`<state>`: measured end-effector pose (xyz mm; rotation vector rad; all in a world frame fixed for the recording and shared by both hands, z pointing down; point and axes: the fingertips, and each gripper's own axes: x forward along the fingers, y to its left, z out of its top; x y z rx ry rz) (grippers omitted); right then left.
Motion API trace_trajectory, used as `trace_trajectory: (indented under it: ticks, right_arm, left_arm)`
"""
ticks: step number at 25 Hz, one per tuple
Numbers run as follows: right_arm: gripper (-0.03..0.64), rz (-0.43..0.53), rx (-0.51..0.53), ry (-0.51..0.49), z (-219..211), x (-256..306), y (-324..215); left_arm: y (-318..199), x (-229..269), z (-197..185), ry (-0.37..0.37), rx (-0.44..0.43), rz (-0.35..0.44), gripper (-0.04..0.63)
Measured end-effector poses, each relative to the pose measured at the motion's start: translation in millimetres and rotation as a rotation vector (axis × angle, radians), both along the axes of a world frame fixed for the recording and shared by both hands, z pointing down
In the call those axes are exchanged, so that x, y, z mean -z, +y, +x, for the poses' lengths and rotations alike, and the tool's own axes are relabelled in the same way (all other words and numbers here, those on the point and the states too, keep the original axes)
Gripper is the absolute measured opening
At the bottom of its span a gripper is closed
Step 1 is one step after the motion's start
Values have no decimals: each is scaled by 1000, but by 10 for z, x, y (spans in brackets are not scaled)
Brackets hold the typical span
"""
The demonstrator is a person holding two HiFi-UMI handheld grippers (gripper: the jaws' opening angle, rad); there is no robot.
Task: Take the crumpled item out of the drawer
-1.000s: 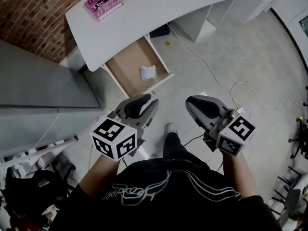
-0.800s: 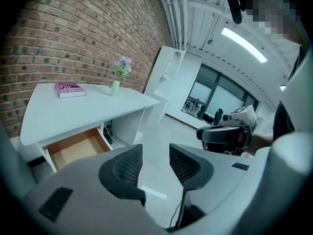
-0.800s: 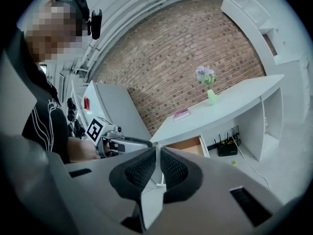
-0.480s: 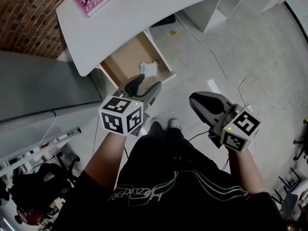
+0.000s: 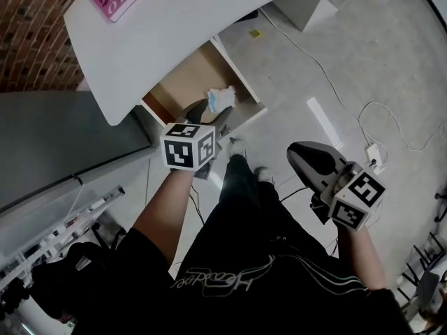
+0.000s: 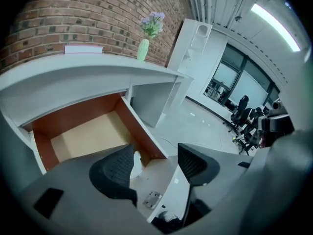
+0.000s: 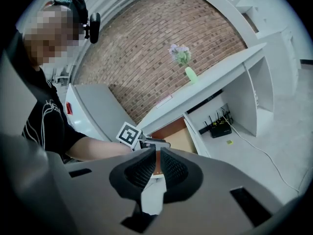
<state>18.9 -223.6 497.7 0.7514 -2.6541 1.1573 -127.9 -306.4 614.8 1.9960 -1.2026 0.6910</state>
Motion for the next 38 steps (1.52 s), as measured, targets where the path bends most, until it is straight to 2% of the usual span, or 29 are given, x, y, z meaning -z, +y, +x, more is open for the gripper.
trace_trajectory:
  ticks: [5,9,16,22,26,34,38]
  right_arm:
    - [57,-51,-8,-1,-100,-254,-147]
    - [57,-61,6,42,-171,-469,-252]
    - [57,-67,26,45,-357,-664,-316]
    - [57,-110,8,18,-357,-754,-256]
    - [57,-116,7,17,-364,-831,-234]
    - [57,-136,-4,23,-321,-950,-229]
    - [57,-143,8,65,-289,-1061,-199]
  left_arm:
    - [-209,-641,-174,-46,-12,-80,291]
    - [-329,-1094,-294,-77,-47,-138,291]
    - [-410,-1624,-408,-117,-60,-171,291]
    - [-418,-1876,-460,-181,-59,-188,286]
    - [-366,-2036,-491,-216,-60,-231,254]
    - [-388,-2150,-493,-265,-73,-241,208]
    - [-393,-2140,-508,-288,-91,-228,167]
